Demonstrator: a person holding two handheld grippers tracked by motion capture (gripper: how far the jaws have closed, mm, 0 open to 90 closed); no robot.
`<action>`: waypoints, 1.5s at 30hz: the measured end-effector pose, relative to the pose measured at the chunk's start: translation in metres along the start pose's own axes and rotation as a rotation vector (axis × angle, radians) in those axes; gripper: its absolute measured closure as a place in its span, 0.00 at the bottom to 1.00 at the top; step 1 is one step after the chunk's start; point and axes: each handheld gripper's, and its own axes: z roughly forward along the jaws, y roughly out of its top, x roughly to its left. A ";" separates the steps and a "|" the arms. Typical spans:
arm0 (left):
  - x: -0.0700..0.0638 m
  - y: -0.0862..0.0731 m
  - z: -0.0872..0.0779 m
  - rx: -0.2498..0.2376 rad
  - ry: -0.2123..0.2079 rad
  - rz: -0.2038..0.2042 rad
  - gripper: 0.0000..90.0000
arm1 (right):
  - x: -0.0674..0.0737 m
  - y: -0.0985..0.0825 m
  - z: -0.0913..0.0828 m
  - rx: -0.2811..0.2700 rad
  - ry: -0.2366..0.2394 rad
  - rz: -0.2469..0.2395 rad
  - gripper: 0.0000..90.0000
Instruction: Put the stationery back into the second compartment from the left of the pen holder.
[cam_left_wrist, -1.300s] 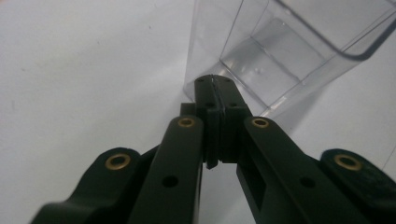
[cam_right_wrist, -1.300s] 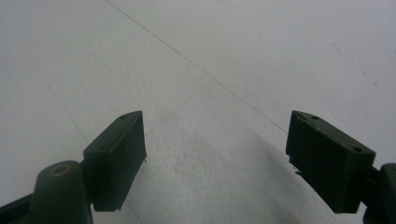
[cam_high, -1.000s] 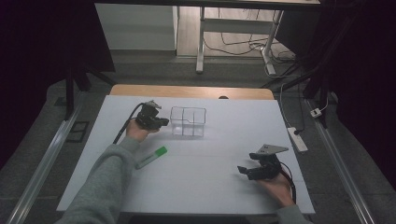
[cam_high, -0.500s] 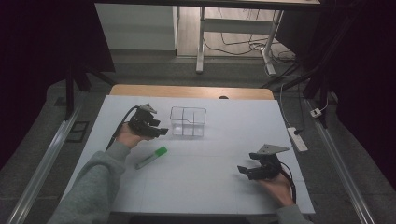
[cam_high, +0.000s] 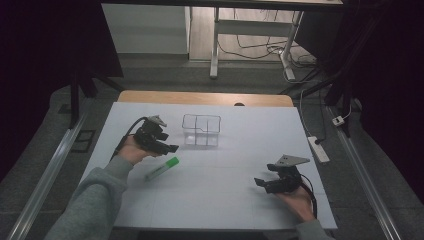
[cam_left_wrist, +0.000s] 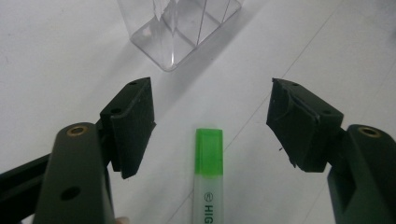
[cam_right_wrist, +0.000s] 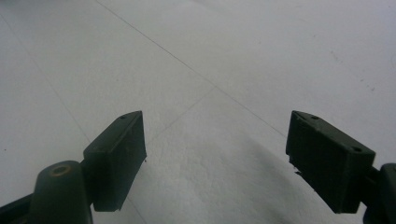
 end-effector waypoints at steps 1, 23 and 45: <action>-0.001 -0.001 -0.001 -0.001 0.000 -0.001 0.35 | 0.000 0.000 0.000 0.001 0.000 0.001 0.22; -0.015 -0.025 0.014 0.104 -0.007 0.014 0.34 | 0.001 0.000 0.001 0.007 0.001 -0.010 0.22; -0.005 -0.021 0.056 0.221 0.039 0.039 0.40 | 0.001 0.000 0.000 0.005 0.002 -0.019 0.22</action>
